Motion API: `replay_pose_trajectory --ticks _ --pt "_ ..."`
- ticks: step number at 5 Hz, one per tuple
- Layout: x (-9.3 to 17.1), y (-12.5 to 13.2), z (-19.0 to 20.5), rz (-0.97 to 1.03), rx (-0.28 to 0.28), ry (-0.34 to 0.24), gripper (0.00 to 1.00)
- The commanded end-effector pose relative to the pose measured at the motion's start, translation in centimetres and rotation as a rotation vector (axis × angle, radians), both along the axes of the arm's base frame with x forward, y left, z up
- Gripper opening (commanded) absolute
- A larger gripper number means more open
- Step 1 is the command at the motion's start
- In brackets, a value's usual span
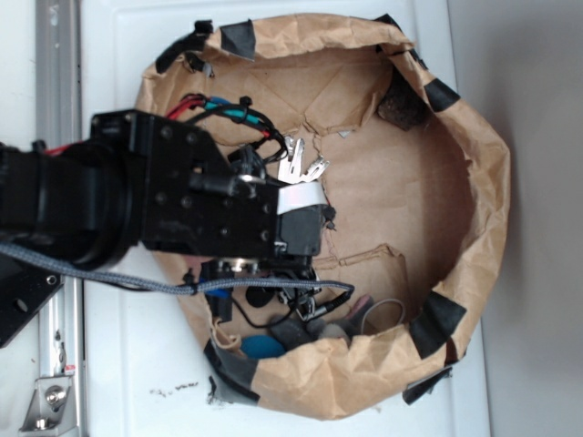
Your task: Grab the silver keys.
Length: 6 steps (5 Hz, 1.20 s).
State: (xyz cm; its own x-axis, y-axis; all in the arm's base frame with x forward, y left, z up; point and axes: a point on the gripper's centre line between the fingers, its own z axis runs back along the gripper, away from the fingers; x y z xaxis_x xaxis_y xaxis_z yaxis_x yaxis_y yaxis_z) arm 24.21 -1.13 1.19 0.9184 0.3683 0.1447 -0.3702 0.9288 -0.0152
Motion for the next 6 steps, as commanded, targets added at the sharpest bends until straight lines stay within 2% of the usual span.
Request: replay_pose_trajectory --ticks 1,2,6 --pt "-1.3 0.8 -0.7 0.031 -0.002 0.016 0.23" --pt "-1.4 0.8 -0.6 0.025 -0.012 0.011 0.0" --pt "-1.3 0.7 0.3 -0.024 -0.068 0.039 0.0"
